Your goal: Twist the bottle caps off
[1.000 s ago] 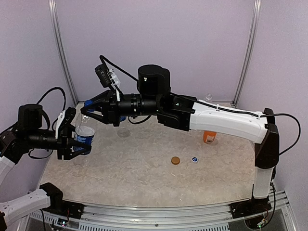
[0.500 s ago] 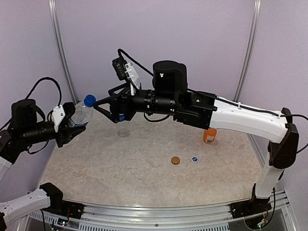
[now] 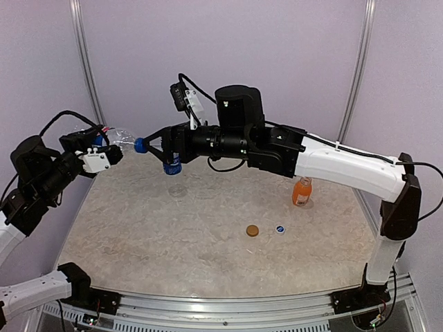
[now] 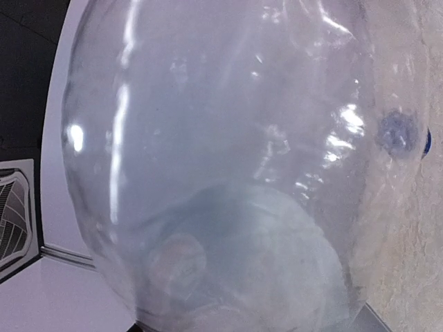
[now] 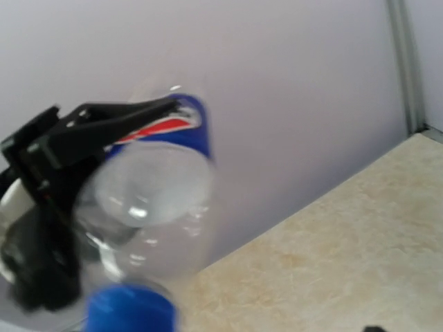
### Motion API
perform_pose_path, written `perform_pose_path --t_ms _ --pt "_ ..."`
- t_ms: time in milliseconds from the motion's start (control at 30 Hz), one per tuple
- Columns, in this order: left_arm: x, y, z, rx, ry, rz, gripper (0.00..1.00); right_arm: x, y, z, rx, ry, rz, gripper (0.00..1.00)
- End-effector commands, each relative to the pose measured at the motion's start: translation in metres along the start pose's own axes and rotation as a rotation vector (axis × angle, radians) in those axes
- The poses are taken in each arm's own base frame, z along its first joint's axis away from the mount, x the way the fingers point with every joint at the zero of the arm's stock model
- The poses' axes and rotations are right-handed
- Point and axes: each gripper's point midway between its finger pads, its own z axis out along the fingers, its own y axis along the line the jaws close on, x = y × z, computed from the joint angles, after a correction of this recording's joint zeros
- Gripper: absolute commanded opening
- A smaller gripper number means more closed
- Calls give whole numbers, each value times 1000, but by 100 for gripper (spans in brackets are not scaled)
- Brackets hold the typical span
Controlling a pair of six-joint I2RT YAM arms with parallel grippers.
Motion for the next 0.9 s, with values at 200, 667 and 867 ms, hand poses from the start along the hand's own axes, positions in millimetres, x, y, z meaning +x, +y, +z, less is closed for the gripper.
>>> perform_pose_path --t_ms 200,667,867 --pt "2 -1 5 -30 40 150 34 13 13 24 -130 14 63 58" --pt "-3 -21 -4 99 9 50 33 27 21 28 -192 74 -8 0" --pt "-36 -83 -65 622 -96 -365 28 79 68 12 -171 204 -688 0"
